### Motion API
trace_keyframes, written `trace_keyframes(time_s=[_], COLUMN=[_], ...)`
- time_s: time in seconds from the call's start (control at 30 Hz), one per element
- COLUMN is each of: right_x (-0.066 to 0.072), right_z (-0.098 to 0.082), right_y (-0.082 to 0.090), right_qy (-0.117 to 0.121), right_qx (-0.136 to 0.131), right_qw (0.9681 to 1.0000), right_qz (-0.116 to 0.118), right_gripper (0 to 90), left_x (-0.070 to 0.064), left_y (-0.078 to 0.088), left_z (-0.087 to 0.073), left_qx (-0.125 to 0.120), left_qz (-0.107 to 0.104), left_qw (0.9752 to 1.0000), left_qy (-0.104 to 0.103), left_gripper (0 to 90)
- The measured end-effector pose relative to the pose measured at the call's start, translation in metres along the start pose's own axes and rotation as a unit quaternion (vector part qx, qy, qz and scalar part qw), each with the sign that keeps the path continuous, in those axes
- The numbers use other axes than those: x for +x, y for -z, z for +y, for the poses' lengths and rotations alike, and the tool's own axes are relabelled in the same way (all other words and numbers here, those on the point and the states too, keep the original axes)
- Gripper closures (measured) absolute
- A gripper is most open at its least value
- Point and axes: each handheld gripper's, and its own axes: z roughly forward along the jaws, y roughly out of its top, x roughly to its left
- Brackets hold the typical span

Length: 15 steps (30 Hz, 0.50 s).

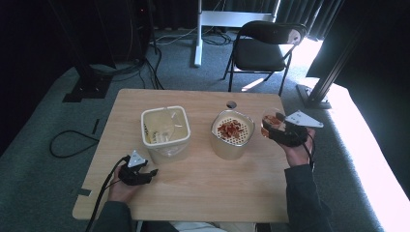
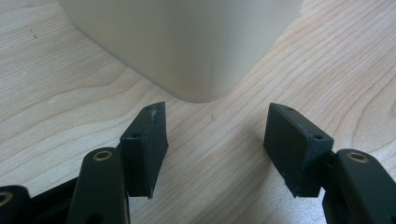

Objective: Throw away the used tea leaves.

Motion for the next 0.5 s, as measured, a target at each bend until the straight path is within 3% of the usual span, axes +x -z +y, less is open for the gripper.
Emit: trace_keyframes(time_s=[0.1,0.2,0.33,0.5], right_x=[-0.001,0.002,0.01,0.022], right_z=[0.003,0.006,0.01,0.016], right_y=[-0.011,-0.021,-0.034,-0.045], right_qy=[-0.002,0.012,0.053,0.124], right_qx=[0.004,0.01,0.028,0.055], right_qw=[1.0,0.9998,0.9975,0.9888], right_qz=[-0.004,-0.015,-0.038,-0.062], right_gripper=[37.3,37.8,38.0,38.2], left_x=[0.0,0.0,0.0,0.0], left_y=[0.0,0.0,0.0,0.0], left_z=[0.0,0.0,0.0,0.0], left_qx=[0.001,0.0,0.0,0.0], left_qz=[0.0,0.0,0.0,0.0], left_qw=[1.0,1.0,1.0,1.0], left_qy=[-0.001,0.0,0.0,0.001], left_gripper=[39.9,39.8,39.7,39.7])
